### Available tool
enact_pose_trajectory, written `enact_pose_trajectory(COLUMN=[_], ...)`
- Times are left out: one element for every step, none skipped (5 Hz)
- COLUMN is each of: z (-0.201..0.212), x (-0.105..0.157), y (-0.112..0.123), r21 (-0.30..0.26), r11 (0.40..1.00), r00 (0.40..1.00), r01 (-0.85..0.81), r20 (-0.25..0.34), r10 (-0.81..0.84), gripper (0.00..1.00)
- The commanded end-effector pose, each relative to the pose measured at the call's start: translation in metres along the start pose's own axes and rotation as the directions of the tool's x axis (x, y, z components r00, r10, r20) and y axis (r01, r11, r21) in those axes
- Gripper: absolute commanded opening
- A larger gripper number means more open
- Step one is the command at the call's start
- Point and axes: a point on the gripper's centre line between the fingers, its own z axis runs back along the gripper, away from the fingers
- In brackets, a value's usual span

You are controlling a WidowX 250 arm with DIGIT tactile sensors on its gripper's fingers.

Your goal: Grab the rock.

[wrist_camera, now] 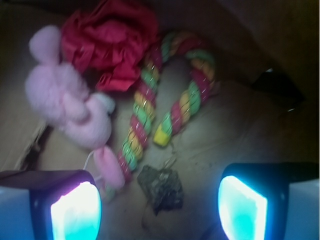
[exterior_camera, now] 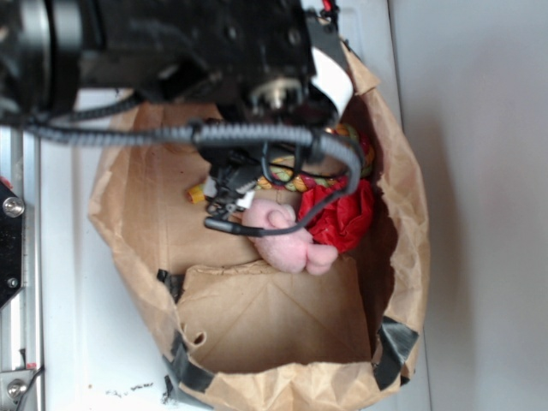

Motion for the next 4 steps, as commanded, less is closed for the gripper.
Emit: enact_pose_trajectory(z=[0.029,0.025,0.01,-0.005], x=[-0.005,-0.017,-0.019,-0.019], y=[0.033,0.04,0.037,0.03], r21=[0.009,0.022,0.076,0.112], r11=[1.0,0.998,0.994,0.986], r00=[1.0,0.997,0.99,0.983], r01=[0.022,0.053,0.079,0.123], r20=[0.007,0.059,0.111,0.124], r10=[-0.022,-0.054,-0.088,-0.136], gripper=[1.0,1.0,1.0,1.0])
